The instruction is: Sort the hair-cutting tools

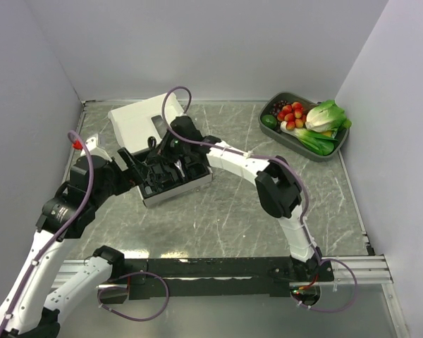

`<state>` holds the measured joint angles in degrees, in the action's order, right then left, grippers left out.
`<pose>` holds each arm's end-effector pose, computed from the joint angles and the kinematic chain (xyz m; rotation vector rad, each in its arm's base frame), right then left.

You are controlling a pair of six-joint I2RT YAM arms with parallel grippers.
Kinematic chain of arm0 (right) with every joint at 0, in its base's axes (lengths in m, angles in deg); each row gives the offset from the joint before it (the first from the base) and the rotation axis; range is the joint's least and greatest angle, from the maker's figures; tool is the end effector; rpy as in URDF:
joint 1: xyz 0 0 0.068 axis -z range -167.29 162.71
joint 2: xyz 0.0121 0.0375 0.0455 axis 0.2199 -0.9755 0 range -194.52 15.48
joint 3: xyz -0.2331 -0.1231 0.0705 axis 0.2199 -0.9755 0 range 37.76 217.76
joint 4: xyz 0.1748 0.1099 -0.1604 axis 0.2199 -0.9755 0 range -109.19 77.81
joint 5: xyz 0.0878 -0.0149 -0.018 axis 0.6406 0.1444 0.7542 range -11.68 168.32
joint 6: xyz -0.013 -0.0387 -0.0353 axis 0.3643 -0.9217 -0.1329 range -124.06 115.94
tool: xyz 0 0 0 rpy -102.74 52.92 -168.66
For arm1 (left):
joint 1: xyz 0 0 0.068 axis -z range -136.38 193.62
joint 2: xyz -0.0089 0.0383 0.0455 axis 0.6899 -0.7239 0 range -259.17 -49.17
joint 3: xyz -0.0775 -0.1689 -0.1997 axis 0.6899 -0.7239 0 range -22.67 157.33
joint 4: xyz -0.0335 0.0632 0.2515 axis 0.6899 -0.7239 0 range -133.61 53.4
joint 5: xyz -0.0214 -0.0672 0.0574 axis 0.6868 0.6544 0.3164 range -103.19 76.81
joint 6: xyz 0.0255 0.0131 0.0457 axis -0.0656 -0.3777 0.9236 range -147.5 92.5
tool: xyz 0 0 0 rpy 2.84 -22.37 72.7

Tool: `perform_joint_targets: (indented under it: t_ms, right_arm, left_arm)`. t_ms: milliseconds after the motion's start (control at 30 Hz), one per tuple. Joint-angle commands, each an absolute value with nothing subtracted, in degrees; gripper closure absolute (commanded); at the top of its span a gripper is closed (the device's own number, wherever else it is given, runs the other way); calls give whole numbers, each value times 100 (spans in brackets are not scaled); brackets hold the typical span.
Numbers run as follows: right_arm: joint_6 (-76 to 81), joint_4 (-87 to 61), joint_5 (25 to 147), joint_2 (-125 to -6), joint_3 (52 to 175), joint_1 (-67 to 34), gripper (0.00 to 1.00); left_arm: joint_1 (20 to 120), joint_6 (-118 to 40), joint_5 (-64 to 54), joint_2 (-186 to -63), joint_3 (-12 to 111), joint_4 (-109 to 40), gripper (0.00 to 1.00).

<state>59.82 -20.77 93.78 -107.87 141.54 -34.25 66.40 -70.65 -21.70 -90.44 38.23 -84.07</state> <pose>0.3423 0.3804 0.2574 0.1590 2.3863 1.3595 0.1208 -0.0450 0.3755 -0.4635 2.0465 -0.5566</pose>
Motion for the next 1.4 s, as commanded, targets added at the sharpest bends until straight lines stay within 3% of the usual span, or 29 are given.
perform_joint_targets:
  t_ms: [0, 567, 1167, 1367]
  right_arm:
    - [6555, -1939, 8677, -11002, 14595, -3563, 100]
    - [7469, -3214, 7402, -11715, 15562, -3959, 100]
    - [8120, -3513, 7024, -12338, 16115, -4240, 100]
    - [8015, -3504, 6927, -12295, 16150, -4232, 64]
  left_arm:
    - [6647, -7100, -2119, -8907, 4043, -8547, 3]
    - [6638, -7127, -1670, -8599, 3823, -8662, 3]
    - [6682, -6881, -1389, -8257, 3736, -8934, 3]
    - [6761, -6845, -1442, -8213, 3753, -8925, 3]
